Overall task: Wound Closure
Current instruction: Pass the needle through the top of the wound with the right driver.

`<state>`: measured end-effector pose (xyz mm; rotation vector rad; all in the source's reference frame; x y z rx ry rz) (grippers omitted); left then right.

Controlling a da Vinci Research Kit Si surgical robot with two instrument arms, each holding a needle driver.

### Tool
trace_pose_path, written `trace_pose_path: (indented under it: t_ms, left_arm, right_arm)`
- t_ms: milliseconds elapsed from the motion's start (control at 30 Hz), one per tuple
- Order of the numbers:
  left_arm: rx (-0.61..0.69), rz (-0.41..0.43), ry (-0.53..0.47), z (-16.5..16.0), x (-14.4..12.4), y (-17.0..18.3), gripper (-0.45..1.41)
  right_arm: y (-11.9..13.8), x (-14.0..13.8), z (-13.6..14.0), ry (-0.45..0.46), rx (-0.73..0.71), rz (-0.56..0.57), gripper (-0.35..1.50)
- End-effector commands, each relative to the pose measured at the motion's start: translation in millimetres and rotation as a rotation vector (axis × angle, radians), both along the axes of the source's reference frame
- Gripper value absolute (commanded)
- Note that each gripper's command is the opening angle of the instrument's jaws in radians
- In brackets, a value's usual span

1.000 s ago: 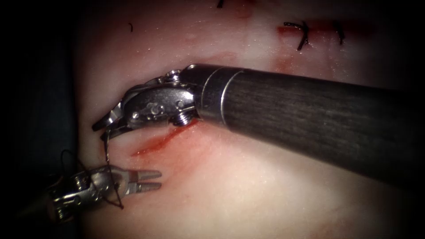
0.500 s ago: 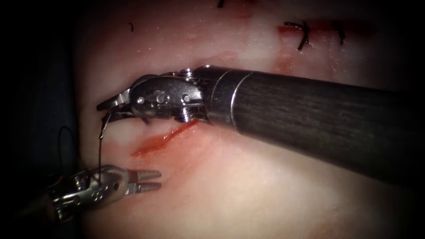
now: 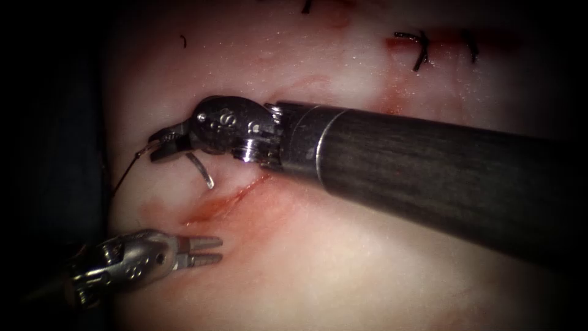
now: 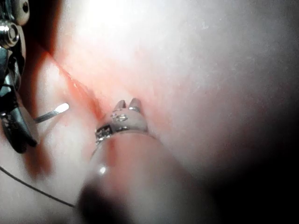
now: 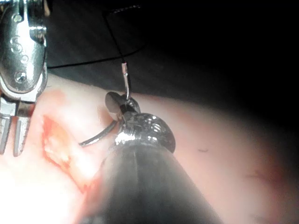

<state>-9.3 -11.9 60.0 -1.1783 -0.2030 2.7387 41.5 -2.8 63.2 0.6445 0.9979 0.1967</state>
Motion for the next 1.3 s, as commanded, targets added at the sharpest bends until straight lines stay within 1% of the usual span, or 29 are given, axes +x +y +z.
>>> trace_pose_path:
  t_ms: [33, 133, 267, 333, 467, 533, 667, 900, 1100, 1300]
  left_arm:
    - [-0.001, 0.0, -0.001, 0.5, -0.5, 0.3, 0.01]
    - [-0.001, 0.001, -0.001, 0.5, -0.5, 0.3, 0.01]
    - [-0.001, 0.001, -0.001, 0.5, -0.5, 0.3, 0.01]
    - [-0.001, 0.001, -0.001, 0.5, -0.5, 0.3, 0.01]
    - [-0.001, 0.001, -0.002, 0.5, -0.5, 0.3, 0.01]
    - [-0.001, 0.001, -0.002, 0.6, -0.5, 0.3, 0.01]
    - [-0.001, 0.003, 0.001, 0.6, -0.4, 0.4, 0.01]
    - [0.002, 0.007, 0.001, 0.6, -0.3, 0.5, 0.01]
    - [0.002, 0.008, 0.001, 0.6, -0.2, 0.5, 0.01]
    - [0.001, 0.006, 0.002, 0.6, -0.2, 0.5, 0.01]
  right_arm:
    - [0.4, 0.7, 0.2, 0.013, 0.024, 0.023, -0.35]
    - [0.1, 0.7, 0.2, 0.02, 0.079, 0.055, -0.35]
    - [0.0, 0.6, 0.1, 0.014, 0.21, 0.121, -0.35]
    - [-0.1, 0.5, 0.1, 0.015, 0.221, 0.124, -0.35]
    - [-0.5, 0.3, -0.2, 0.011, 0.299, 0.152, -0.35]
    - [-1.1, 0.2, -0.6, -0.002, 0.382, 0.176, -0.35]
    - [-2.0, 0.1, -0.9, -0.029, 0.465, 0.172, -0.35]
    - [-3.5, 0.0, -1.5, -0.04, 0.544, 0.137, -0.35]
    - [-4.7, -0.2, -2.0, -0.062, 0.642, 0.139, -0.35]
    - [-5.4, -0.4, -2.5, -0.087, 0.7, 0.136, -0.35]
